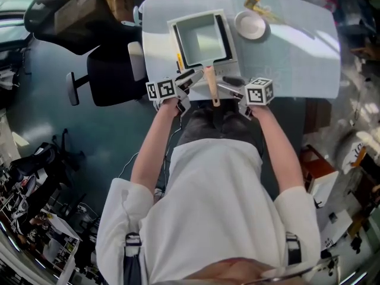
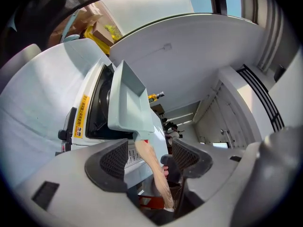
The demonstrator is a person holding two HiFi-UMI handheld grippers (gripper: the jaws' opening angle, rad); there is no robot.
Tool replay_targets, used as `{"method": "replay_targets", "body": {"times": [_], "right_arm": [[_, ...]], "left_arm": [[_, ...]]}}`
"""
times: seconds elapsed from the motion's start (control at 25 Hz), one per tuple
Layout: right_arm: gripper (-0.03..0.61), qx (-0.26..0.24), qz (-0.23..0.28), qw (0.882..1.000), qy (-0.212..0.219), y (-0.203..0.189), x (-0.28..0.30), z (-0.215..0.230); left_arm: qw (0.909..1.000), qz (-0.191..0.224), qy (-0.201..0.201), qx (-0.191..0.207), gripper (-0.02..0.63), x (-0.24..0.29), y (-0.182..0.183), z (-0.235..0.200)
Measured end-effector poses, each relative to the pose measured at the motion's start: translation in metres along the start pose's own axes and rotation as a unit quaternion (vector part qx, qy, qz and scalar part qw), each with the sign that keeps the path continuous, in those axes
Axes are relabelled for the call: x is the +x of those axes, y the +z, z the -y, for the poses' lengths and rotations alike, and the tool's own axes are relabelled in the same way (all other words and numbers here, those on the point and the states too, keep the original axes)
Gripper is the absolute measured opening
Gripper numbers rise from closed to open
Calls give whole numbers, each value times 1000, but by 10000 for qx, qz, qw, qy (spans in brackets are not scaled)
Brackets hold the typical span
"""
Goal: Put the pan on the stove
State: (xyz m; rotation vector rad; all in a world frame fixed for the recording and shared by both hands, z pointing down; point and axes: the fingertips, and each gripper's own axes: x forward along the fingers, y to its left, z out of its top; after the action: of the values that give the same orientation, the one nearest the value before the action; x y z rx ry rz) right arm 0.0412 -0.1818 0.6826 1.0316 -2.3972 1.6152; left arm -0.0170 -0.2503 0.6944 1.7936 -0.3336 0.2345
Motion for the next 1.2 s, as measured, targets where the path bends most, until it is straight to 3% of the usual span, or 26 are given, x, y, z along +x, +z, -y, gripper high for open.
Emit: {"method": "replay_targets", "body": {"times": [0.32,0.64,0.84,1.08,1.2], "right_arm": [[128,-466,295,9982,-220,17,-26,-18],[50,-1154,338,9924,-274,12,-54,-42],[40,-1678,248,9854,-142,3,-72,-68],[37,-1890,265,9816,-99,-10,-91,-74],[37,-2066,257,9780,-154,-14,-101,-81]], "left_arm": [[9965,4,198,808,288,-7,-10,28],[9878,763,499,1262,163,-29,-22,62],[9765,1190,786,1615,58,-41,-37,86],[9620,1654,976,1941,29,-59,-55,116],[9462,1903,1212,2319,28,-72,-65,133]]}}
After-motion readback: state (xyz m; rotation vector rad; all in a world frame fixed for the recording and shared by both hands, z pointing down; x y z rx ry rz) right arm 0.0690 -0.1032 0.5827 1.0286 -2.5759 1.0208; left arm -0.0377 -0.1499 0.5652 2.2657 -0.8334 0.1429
